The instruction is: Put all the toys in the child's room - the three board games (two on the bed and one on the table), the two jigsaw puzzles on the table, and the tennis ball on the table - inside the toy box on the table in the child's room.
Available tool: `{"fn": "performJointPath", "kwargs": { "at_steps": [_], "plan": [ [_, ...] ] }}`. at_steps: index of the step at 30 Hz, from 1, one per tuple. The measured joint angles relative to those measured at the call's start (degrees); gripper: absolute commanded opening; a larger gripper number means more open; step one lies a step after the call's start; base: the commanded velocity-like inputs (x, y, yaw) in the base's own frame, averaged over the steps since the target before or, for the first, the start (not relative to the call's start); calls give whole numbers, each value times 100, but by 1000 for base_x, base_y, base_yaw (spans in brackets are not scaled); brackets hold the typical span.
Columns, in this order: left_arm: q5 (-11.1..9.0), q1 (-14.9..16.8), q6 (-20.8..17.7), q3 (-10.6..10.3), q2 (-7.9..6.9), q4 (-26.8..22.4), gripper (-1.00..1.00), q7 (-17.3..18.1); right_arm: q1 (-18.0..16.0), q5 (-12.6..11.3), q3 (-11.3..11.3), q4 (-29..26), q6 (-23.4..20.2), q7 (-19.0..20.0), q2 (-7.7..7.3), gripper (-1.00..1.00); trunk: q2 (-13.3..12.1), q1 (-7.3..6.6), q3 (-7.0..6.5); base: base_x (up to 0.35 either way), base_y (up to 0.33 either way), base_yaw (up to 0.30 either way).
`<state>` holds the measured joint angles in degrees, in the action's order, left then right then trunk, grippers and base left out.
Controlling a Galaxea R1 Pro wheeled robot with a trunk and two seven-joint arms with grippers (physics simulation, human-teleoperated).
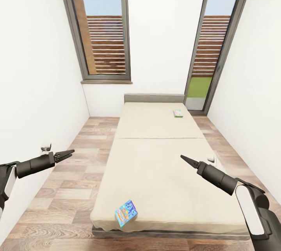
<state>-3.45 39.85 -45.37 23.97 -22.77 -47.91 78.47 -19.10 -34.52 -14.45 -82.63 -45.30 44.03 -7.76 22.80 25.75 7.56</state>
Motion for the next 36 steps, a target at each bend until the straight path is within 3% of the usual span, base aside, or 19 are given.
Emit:
{"fn": "performJointPath", "kwargs": {
  "at_steps": [36],
  "plan": [
    [1,0,0,0,4,0,100,0,0,-1,0,37,1,-5,-9,100,-1,0,-344,0,0,0]
  ]
}}
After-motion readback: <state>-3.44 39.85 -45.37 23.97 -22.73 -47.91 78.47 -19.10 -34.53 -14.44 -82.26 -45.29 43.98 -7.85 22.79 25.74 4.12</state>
